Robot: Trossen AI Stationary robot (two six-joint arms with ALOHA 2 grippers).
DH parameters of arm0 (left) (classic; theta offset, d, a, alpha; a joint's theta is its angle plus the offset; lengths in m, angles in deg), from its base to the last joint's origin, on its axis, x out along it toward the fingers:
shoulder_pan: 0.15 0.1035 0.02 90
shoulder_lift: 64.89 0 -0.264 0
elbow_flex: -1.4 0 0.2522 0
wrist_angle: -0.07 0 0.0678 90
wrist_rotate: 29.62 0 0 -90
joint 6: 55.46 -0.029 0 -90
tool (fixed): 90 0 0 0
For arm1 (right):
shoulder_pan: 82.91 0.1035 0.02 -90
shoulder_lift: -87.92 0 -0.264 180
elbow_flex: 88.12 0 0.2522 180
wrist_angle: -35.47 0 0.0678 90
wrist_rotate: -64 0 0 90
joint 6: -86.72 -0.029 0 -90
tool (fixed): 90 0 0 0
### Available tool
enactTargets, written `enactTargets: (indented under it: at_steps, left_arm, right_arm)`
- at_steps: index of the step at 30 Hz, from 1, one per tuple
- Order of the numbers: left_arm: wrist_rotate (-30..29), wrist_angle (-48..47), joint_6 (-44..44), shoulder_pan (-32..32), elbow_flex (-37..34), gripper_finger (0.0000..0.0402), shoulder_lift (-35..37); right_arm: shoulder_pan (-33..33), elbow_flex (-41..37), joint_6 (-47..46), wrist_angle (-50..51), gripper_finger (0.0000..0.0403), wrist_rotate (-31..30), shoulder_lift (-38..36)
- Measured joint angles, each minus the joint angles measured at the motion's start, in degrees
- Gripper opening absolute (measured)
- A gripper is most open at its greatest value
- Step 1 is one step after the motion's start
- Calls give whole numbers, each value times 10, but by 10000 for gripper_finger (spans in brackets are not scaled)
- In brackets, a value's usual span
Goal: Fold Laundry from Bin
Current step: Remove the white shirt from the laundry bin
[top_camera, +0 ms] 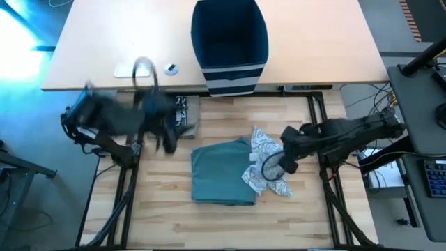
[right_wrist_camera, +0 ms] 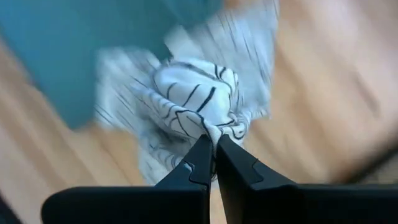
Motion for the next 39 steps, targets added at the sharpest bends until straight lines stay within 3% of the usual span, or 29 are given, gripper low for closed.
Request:
enactTargets:
  at_steps: [5,8,11,14,18,21,24,27,30,35,39]
  left_arm:
    - [-171,-115,243,-203,-61,267,-6]
    - [-201,-155,420,-278,-114,267,-5]
    - [-197,-144,516,-313,-180,267,-4]
    - [-149,-152,622,-312,-248,267,-6]
    - [-38,-154,723,-287,-344,267,-2]
    - [37,-130,759,-258,-423,267,16]
    - [94,-38,746,-221,-519,267,50]
    - [113,117,689,-179,-626,267,97]
    - [113,252,657,-141,-719,267,128]
    - [111,365,691,-103,-809,267,144]
    - [141,379,760,-102,-849,267,131]
  right_arm:
    - [20,-115,-114,102,9,100,0]
    - [27,-176,-135,76,9,166,-16]
    - [28,-200,-146,22,12,180,-19]
    - [25,-209,-142,3,32,182,-14]
    - [23,-190,-131,14,89,184,-15]
    - [23,-149,-120,7,136,181,-14]
    - [27,-112,-115,-78,171,126,-7]
    - [31,-115,-67,-202,188,37,2]
    - [24,-152,7,-305,190,-15,25]
    - [5,-253,51,-392,184,2,84]
    - [5,-320,-6,-381,175,13,108]
